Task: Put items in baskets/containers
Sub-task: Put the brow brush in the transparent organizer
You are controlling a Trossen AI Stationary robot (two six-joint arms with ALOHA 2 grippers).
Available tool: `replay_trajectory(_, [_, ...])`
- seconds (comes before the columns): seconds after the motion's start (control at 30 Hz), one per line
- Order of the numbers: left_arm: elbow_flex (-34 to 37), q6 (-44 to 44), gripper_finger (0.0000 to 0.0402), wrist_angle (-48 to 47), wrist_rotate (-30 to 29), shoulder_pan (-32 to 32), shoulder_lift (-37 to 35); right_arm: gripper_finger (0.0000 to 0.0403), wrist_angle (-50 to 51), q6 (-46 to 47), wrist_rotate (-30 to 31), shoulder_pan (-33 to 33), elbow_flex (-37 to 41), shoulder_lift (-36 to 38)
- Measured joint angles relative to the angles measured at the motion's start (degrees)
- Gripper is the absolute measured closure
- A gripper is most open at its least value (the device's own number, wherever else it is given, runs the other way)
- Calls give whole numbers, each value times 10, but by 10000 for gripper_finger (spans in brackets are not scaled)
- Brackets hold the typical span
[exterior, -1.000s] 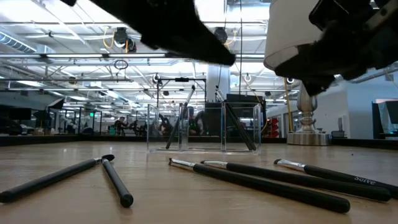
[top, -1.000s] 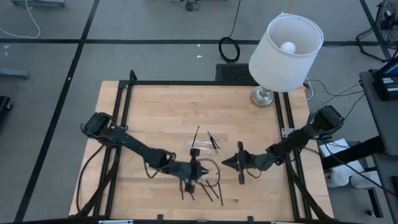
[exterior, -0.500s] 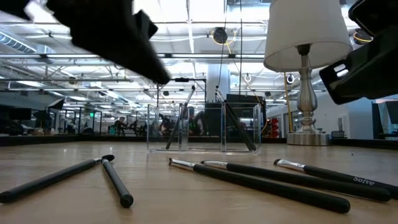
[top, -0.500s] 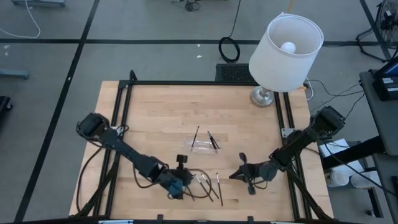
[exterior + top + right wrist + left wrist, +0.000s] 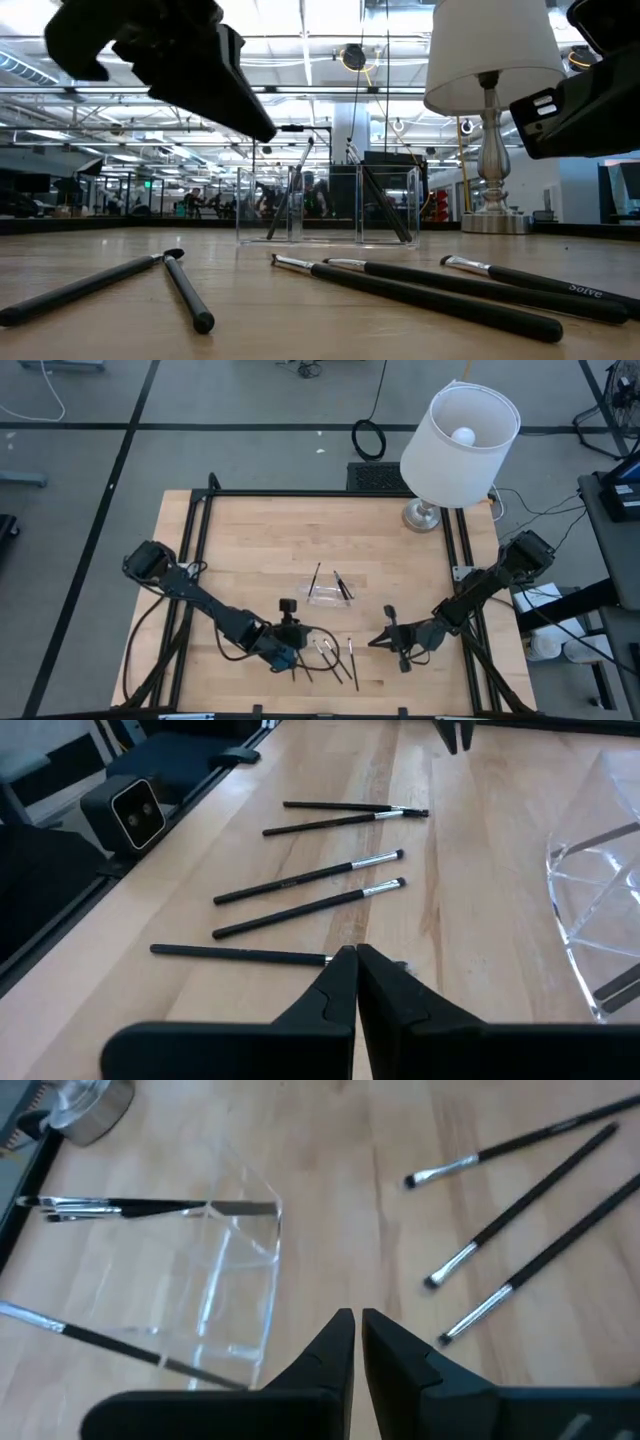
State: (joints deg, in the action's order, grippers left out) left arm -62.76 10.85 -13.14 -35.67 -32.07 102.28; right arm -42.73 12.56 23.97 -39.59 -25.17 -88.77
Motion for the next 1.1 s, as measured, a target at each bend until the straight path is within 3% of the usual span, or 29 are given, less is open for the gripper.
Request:
replay_trajectory(0.17, [0, 8, 366, -22, 22, 12, 0, 403, 23, 0, -1, 0, 0, 0])
replay_trajectory(0.3, [0, -25, 366, -25, 176, 27, 0, 403, 39, 0, -17, -1, 0, 0])
replay_trajectory(0.37, [0, -46, 366, -23, 222, 26, 0, 403, 40, -2, -47, -3, 5, 0])
replay_trajectory(0.5, [0, -58, 366, -39, 225, 22, 0, 403, 39, 7, -90, -21, 16, 0])
replay_trajectory(0.67, [-21, -87, 366, -69, 255, 17, 3, 403, 24, 12, -90, -40, 19, 0])
replay_trajectory(0.8, [-45, -54, 362, -141, 225, 12, 7, 403, 8, 6, -90, -44, 19, 0])
replay_trajectory(0.93, [-76, -12, 332, -198, 216, 27, 6, 403, 0, 21, -90, -44, 19, 0])
replay_trajectory(1.1, [-84, -73, 271, -224, 237, 25, 6, 403, -8, 48, -91, -52, 19, 0])
